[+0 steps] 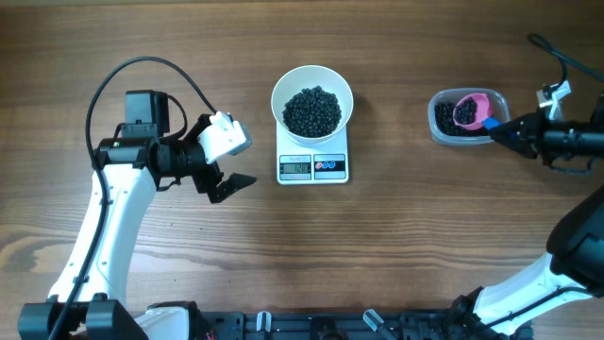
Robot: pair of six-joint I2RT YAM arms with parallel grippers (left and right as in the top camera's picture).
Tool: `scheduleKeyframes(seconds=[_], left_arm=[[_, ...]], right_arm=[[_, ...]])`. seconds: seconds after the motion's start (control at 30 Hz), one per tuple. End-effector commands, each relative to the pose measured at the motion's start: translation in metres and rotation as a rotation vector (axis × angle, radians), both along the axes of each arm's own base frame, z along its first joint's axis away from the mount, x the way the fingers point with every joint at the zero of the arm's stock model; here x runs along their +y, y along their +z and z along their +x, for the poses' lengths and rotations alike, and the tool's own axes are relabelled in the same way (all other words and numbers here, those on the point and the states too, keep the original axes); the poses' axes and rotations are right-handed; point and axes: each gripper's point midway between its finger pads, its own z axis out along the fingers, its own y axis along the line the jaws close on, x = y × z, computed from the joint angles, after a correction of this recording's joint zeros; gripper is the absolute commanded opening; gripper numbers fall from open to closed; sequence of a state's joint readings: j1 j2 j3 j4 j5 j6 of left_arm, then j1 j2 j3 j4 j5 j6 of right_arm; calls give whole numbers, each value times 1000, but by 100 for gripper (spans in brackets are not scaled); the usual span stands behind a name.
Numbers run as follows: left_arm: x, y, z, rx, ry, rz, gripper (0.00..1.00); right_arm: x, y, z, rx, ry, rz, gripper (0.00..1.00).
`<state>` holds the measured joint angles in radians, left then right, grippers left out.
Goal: Scoop item into bowl and weigh 150g on scale
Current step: 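Move the pink scoop back into the bean tub and scoop beans, then lift the scoop over the bowl and tip beans in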
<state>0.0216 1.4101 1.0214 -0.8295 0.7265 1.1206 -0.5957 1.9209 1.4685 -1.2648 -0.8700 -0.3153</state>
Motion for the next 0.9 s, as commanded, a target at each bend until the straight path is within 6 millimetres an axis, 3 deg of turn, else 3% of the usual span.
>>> scheduleKeyframes(seconds=[0.0,0.2,0.3,0.5,0.73,0.87], left_arm=[[0,1,1,3,5,-6,100],[0,1,1,3,5,-6,100],[0,1,1,3,5,-6,100],[0,1,1,3,5,-6,100],[0,1,1,3,5,-6,100],[0,1,1,3,5,-6,100]], right_arm=[[10,14,8,-102,23,95,4],[21,36,18,-183,3,215,4],[38,40,21,-187,37,246,4],[92,44,28,-159,159,276,4],[155,73,42,-180,311,267,4],[189,83,45,-177,403,176,5]])
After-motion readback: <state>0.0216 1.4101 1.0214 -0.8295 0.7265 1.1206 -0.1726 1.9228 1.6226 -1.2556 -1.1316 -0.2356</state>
